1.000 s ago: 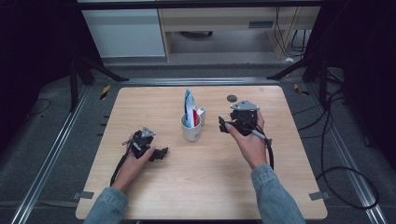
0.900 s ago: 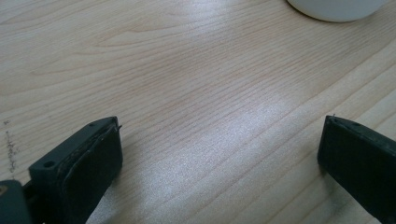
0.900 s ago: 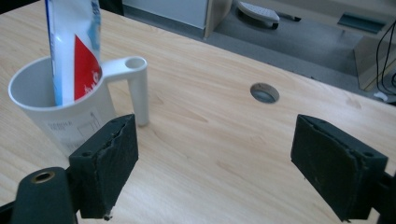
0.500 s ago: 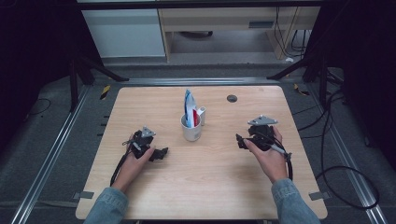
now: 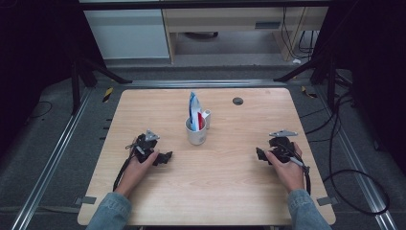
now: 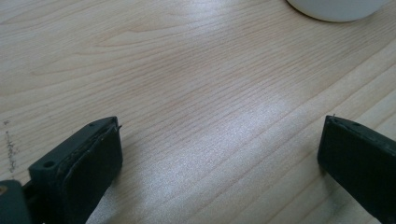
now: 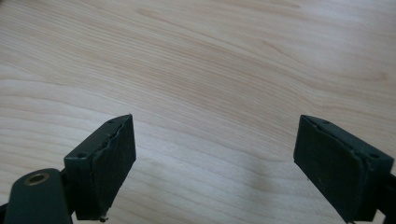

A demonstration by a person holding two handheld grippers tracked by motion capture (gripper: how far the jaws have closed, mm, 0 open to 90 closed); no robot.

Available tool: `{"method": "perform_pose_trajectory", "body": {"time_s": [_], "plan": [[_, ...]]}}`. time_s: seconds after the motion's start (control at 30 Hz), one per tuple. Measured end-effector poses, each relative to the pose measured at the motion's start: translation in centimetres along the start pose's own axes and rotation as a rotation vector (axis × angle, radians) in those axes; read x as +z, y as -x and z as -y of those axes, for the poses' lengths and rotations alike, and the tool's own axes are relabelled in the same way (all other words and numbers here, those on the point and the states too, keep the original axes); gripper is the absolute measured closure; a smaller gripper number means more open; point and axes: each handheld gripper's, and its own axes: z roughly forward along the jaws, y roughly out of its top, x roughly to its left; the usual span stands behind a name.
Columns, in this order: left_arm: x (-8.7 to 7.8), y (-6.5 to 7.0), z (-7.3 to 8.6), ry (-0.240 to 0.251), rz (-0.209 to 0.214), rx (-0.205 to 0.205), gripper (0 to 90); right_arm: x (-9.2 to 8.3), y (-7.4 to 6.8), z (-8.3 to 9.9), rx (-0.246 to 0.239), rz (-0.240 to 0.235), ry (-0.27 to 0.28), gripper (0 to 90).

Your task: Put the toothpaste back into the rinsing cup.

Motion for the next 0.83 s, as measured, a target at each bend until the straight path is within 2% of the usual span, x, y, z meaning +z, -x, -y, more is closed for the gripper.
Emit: {"method": "perform_pose_trajectory", "body": {"time_s": [0.2, 0.23, 0.43, 0.5, 0.67, 0.83], "plan": [[0.0, 0.0, 0.0, 0.000, 0.000, 0.000, 0.0, 0.8, 0.9, 0.6, 0.039, 0.029, 0.005, 12.2], [0.0, 0.0, 0.0, 0.000, 0.000, 0.000, 0.0, 0.9, 0.9, 0.7, 0.049, 0.033, 0.003, 12.0], [0.0, 0.0, 0.0, 0.000, 0.000, 0.000, 0.0, 1.7, 0.5, 0.9, 0.038, 0.044, -0.019, 11.2], [0.0, 0.0, 0.0, 0.000, 0.000, 0.000, 0.0, 1.9, 0.5, 1.1, 0.056, 0.033, -0.026, 8.2], [0.0, 0.0, 0.0, 0.000, 0.000, 0.000, 0.0, 2.2, 0.4, 1.7, 0.066, 0.037, 0.033, 5.3], [0.0, 0.0, 0.0, 0.000, 0.000, 0.000, 0.0, 2.3, 0.4, 1.6, 0.076, 0.047, 0.027, 3.2]]}}
